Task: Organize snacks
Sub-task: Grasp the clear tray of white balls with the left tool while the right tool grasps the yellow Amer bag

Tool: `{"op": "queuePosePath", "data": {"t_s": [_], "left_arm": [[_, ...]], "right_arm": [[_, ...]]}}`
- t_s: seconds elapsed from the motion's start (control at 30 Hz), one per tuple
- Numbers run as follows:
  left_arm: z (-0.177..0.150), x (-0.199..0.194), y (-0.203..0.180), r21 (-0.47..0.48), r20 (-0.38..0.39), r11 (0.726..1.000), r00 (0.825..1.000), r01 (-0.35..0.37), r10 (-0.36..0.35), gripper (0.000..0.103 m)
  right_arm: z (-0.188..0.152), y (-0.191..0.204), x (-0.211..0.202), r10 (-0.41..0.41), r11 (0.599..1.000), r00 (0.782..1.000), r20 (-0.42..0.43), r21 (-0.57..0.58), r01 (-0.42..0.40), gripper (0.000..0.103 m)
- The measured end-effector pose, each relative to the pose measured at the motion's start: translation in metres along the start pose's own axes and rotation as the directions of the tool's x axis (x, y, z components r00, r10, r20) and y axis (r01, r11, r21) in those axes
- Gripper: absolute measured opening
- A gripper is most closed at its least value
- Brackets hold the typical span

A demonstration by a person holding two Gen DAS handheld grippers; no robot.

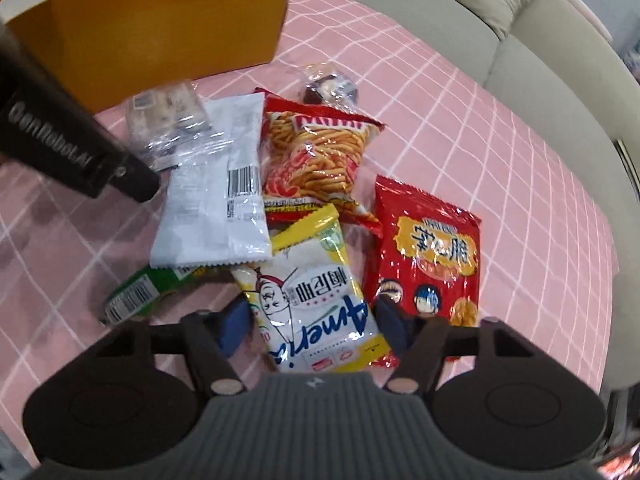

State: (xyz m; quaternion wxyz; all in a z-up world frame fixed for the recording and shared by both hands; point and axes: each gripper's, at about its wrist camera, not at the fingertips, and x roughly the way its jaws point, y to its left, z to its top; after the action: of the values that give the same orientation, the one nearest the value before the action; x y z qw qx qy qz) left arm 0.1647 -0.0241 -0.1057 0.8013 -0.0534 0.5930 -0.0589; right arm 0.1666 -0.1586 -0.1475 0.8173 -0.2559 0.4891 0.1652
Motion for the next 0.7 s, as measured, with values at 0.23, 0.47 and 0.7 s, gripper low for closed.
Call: {"op": "queuePosePath", "data": {"t_s": [0.23,0.47,0.7], "left_arm": [[-0.028,-0.012,0.004,0.133,-0.074,0.990,0.996,-0.044,0.055,0.014],[-0.065,-0.024,0.015,0.242,-0.174,0.969,0.985,0.053,-0.010,0.014],[-0.078,-0.019,0.012,0.349,-0.244,0.936,0.968,0.040,0.050,0.021]], "right_arm": [[-0.013,0.005,-0.021,0.079,0.978,0.994,-0.071,0.201,-0.063,0.055],[-0.034,0.024,-0.035,0.147,0.932,0.984,-0.106,0.348,-0.102,0.055],[-0.053,0.037,-0.038,0.160,0.911,0.983,-0.091,0.397,-0.112,0.057]]}}
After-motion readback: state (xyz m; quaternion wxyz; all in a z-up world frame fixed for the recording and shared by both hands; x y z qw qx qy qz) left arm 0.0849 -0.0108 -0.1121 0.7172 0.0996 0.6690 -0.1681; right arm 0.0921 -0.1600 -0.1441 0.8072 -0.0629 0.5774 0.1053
